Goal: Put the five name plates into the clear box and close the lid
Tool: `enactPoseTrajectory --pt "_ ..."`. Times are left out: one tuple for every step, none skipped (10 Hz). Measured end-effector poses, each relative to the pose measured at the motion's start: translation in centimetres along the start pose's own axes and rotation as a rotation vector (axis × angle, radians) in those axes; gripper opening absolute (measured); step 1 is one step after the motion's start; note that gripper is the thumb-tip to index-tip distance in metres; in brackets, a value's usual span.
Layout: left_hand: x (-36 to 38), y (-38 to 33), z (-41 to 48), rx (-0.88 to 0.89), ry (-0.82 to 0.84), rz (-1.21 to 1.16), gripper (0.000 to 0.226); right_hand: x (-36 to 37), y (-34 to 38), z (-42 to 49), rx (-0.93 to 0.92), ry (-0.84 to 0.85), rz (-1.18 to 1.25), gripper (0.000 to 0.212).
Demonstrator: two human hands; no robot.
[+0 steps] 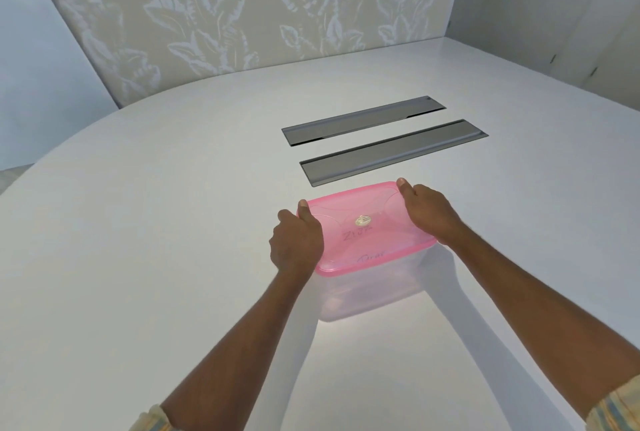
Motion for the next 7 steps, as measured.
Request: enactPoseTrajectory --pt "0.0 0.1 0.3 0.01 -0.014 0.026 0.069 0.3 0.0 0.6 -0.053 -0.03 -0.022 0.078" --pt "0.0 -0.1 0.3 0.002 -0.026 0.012 0.069 0.3 0.1 0.8 -0.082 -0.037 -0.03 0.076" --pt "-0.4 -0.4 -0.1 -0.02 -0.028 -0.005 0.068 0.1 0.2 0.7 -0.084 -0.046 -0.029 0.075" --pt "-0.6 -0.5 -0.5 -0.04 -0.018 -0.008 0.068 0.0 0.2 0.4 -0.069 -0.054 -0.055 0.076" --pt "-1.0 -0.4 -0.8 -0.05 0.037 -0.035 0.072 -0.2 0.2 0.3 -0.027 -0.051 -0.108 0.078" --pt "-1.4 0.5 -0.6 -0.046 0.08 -0.117 0.078 -0.2 0.1 0.4 -0.015 -0.054 -0.128 0.081" --pt "-4.1 1.4 -0.3 -0.051 -0.009 -0.099 0.086 -1.0 0.5 0.3 -0.017 -0.07 -0.111 0.088"
Point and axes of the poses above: each hand's wrist, its own z-axis towards the middle knuckle, its own x-axis out of the palm, y = z × x, the point moved 4 cm from there along z, towards the middle knuckle, and after that the axes turned 7 degrees about x, right-handed, at the moved point
